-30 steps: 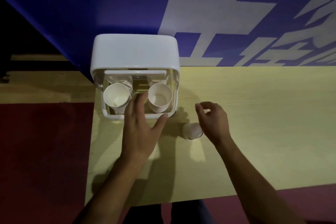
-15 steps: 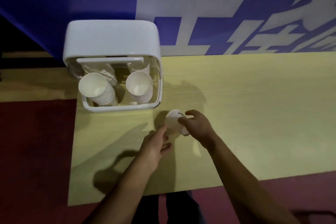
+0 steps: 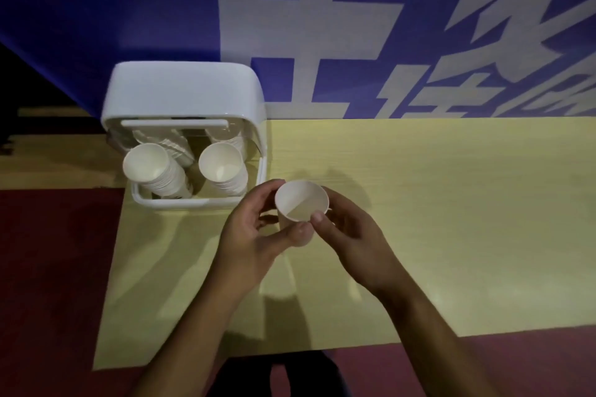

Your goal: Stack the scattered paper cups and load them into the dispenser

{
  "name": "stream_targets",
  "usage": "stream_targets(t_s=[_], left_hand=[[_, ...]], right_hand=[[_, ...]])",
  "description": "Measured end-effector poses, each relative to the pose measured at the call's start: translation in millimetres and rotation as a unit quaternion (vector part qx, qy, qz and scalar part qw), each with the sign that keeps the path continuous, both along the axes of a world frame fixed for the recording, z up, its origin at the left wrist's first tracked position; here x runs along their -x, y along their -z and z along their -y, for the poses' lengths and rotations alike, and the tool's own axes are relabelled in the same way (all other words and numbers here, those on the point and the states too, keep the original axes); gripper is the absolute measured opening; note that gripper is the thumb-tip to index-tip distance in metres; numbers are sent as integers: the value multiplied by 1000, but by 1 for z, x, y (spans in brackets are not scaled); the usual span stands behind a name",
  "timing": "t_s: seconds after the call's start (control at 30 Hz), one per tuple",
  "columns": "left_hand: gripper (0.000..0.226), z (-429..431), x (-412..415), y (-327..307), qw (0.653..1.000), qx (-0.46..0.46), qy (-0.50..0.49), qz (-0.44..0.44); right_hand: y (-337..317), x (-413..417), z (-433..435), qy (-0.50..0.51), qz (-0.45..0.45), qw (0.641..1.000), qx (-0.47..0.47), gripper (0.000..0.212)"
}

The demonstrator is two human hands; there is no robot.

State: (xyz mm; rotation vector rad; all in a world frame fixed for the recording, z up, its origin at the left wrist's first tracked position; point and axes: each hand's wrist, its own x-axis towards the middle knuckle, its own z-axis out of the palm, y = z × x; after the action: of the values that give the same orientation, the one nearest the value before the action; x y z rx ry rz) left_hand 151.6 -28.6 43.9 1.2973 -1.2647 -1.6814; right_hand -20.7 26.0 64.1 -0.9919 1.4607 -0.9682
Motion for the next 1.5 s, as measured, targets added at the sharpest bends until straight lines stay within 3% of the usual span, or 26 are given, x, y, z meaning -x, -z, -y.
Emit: stream_targets(t_s=[0.3,0.5,0.8,1.13,1.3,1.5], left_hand=[[82,37,-66,-20,993,73,-89,-4],[70,75,-89,-19,988,103,-108,-37],[67,97,-102,17,995,94,-28,13],[62,98,-103,44,990,97,-5,101],[57,94,-103,53,980,129,20,150],[60,91,-100,56,986,103,-10,134]], right_hand=[[-11,-67,67,-31,-14,995,93,44],[-13,-100,108,-21,-45,988,144,43],[24,-109,119,-9,-92,988,123,45],[66,-110,115,10,-247,955,163,50],[82,-110,110,13,-210,969,129,55],[86,-112,111,22,-211,972,106,56]])
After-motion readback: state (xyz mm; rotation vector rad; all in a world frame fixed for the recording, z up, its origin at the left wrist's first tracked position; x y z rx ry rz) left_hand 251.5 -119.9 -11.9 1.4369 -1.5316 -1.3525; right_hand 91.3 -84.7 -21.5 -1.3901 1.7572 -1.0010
